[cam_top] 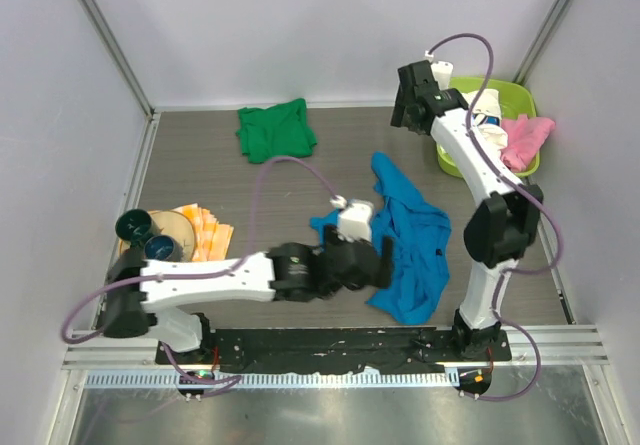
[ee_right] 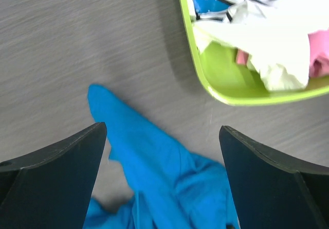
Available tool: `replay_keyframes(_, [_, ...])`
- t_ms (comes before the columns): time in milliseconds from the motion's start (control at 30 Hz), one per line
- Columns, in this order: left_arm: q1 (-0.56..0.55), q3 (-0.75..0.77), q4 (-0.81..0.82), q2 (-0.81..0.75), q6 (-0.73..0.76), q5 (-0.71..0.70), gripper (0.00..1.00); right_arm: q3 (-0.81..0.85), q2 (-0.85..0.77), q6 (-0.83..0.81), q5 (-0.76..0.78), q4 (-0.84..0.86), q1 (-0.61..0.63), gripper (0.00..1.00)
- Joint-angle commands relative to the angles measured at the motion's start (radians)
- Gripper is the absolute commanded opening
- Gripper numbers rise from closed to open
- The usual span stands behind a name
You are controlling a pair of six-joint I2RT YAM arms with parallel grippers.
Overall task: Fold and stack the t-shirts
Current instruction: Flatten the tshirt out
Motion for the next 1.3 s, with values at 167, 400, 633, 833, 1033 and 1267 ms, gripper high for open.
replay_keyframes(167, [0.312, -0.304, -0.044, -0.213, 0.01, -0.019, 1.0, -0.559, -0.44, 0.089, -0.153, 0.21, 0.076, 0.96])
replay_keyframes(400, [0.36, -0.336, 0.103, -0.052, -0.019, 0.066, 0.97, -0.688, -0.528, 0.089, -0.096, 0.228, 0.164, 0.95])
replay_keyframes(633, [0.364, -0.349, 0.229, 0.065, -0.03, 0.097, 0.94, -0.707, -0.549, 0.072, -0.069, 0.227, 0.176, 0.94])
replay_keyframes(833, [0.384, -0.353, 0.286, 0.134, -0.024, 0.106, 0.79, -0.73, -0.552, 0.071, -0.064, 0.239, 0.177, 0.94])
replay_keyframes(1033, [0.433, -0.358, 0.315, 0.157, -0.004, 0.114, 0.62, -0.742, -0.551, 0.065, -0.059, 0.248, 0.176, 0.94])
replay_keyframes(1267, [0.495, -0.362, 0.343, 0.192, 0.016, 0.138, 0.49, -0.751, -0.537, 0.061, -0.056, 0.256, 0.176, 0.93])
